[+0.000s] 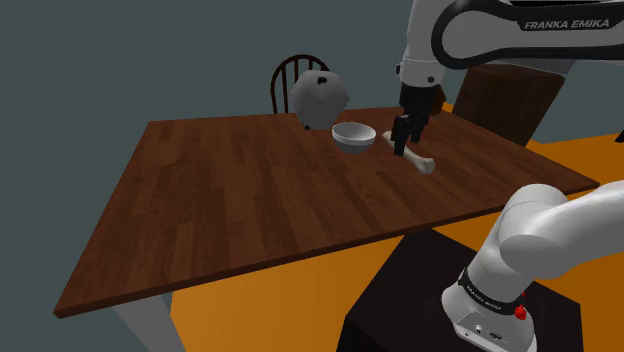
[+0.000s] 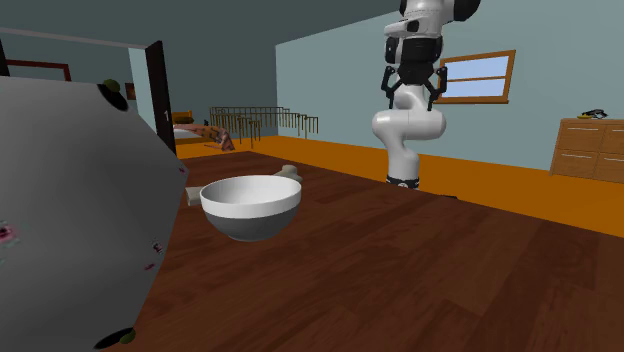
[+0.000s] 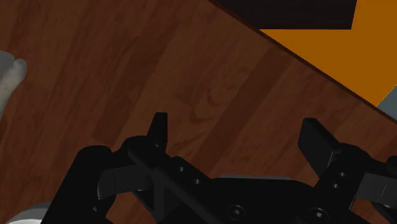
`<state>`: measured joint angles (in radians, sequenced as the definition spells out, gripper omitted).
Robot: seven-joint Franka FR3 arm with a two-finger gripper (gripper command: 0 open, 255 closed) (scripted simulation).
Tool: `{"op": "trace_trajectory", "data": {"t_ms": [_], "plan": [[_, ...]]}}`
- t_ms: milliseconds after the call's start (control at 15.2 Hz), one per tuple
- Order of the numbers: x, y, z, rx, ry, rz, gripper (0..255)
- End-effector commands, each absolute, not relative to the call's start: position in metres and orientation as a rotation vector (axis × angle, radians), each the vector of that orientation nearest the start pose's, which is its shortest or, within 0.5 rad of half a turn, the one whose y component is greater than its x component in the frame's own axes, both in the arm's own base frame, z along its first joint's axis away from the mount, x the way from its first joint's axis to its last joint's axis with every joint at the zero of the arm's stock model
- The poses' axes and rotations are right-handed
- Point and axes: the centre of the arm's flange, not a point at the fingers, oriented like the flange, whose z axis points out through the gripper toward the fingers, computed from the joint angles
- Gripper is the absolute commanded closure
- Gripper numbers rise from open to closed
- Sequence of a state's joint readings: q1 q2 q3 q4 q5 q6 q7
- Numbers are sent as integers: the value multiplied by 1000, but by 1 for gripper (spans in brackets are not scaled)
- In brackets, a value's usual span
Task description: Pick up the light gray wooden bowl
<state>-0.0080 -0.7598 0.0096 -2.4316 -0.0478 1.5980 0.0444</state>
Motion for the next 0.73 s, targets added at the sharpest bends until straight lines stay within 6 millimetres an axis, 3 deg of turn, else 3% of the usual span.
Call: {"op": "trace_trajectory", "data": {"t_ms": [0, 660], "plan": [[312, -4, 549, -3195, 68, 116, 0], [417, -63, 503, -3243, 40, 120, 0]]}}
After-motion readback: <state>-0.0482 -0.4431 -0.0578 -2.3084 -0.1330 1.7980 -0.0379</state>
